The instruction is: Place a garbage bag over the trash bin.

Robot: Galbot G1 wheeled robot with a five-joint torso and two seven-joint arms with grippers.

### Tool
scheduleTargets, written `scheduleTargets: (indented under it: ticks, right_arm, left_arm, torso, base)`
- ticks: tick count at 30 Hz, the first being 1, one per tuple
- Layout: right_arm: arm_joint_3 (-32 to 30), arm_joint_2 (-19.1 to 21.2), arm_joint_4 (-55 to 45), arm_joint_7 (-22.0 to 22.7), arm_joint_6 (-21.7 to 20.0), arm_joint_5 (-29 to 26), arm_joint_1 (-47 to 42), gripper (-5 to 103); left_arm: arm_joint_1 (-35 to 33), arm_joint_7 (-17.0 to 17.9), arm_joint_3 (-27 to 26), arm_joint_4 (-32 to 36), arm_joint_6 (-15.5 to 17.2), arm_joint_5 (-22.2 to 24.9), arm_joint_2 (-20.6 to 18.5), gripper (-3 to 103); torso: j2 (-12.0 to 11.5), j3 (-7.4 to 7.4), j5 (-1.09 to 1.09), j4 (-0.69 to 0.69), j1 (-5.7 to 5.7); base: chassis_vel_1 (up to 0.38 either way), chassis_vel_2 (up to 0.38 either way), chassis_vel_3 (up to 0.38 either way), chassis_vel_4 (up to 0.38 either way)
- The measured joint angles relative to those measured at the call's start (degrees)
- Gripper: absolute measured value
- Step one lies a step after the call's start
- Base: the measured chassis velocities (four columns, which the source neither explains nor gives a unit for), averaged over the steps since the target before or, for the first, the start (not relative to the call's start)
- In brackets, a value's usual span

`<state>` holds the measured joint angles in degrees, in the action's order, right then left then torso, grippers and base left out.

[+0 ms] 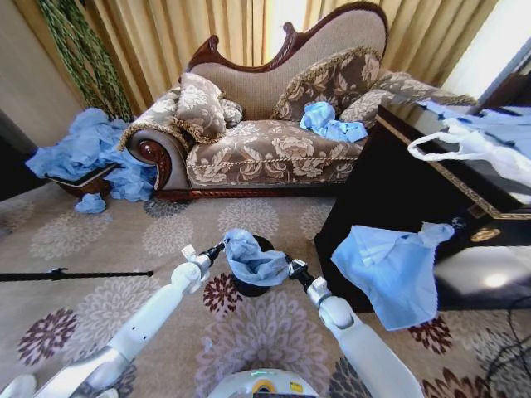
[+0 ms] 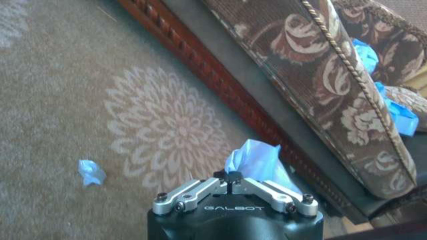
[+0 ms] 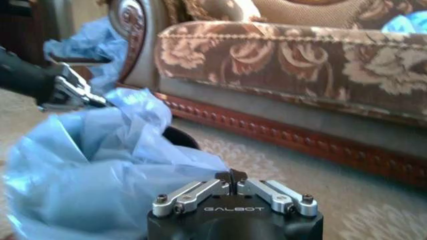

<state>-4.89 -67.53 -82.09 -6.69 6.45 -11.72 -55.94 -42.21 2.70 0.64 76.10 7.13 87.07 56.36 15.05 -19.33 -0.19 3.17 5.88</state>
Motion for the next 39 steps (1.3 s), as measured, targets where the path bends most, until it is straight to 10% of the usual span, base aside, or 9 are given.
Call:
scheduleTargets:
  ticks: [20,39]
  right_arm:
    - [-3.7,-9.6,20.1,-0.4,4.1,1.3,8.3,0]
    - [-3.5,-8.0,10.9,-2.8,8.4,1.5,-3.1,-2]
  left_arm:
    - [0.2,1.5,-0.7,-11.0,-0.3,-4.2,7.7,0]
    - [-10.3,2.0,-4.5,-2.3,0.5,-6.0,2.7,0]
  torso:
    - [0.0,0.00,0.01,0.00,0.01]
    - [0.0,0.00,0.00,-0.02,0.00]
  base:
    - [0.000,0.000,0.000,0.000]
    - [0.000,0.000,0.000,0.000]
